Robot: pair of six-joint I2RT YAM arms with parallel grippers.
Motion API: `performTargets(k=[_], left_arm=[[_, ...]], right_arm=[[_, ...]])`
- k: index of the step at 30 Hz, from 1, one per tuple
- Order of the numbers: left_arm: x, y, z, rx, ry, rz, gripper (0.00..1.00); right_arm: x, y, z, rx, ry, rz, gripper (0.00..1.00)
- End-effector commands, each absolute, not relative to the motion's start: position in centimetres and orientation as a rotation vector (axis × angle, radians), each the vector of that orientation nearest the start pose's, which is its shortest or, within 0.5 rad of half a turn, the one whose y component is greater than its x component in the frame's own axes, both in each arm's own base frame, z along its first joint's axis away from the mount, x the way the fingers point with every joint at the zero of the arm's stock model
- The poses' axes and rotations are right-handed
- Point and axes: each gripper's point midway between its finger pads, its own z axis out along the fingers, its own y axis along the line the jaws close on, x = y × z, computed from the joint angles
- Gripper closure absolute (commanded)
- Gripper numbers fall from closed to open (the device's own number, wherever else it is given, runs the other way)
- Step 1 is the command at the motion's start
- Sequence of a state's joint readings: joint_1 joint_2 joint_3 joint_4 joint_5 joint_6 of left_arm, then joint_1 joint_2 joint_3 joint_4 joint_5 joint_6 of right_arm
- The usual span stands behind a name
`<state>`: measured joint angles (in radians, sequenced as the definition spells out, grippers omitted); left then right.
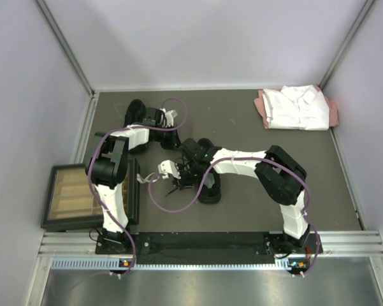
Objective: Tie the shoes
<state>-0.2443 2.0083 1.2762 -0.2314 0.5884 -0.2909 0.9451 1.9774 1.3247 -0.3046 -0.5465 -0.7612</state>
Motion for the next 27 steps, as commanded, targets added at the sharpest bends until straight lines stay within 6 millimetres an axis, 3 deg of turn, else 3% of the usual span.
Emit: performTargets(k=[1,9,17,21,24,27], left_arm=[[41.4,-21.6,4.4,0.191,2.511,-0.995,1.0],[41.1,-21.7,3.8,0.179,2.521,-1.009,1.0],[41.0,-21.9,3.6,0.163,2.531,-1.031,1.0],[41.0,-22.0,3.6,0.151,2.534,-1.038,1.0],[40.9,-22.0,3.6,0.146,2.539,-1.048,1.0],[40.8,-22.0,4.1,0.158,2.528,-1.051,1.0]], right_arm=[[21.9,43.3,4.3,-2.057,1.376,0.778,0.62],[22.1,42.5,2.1,-2.109,1.488,0.748,0.62],[20.9,39.9,0.0,-2.231,1.566,0.735,0.75],[20.5,39.1,-0.8,-2.278,1.581,0.696,0.88],[20.7,39.0,-0.8,-2.273,1.594,0.663,1.0],[21.0,39.8,1.1,-2.204,1.599,0.665,1.0]])
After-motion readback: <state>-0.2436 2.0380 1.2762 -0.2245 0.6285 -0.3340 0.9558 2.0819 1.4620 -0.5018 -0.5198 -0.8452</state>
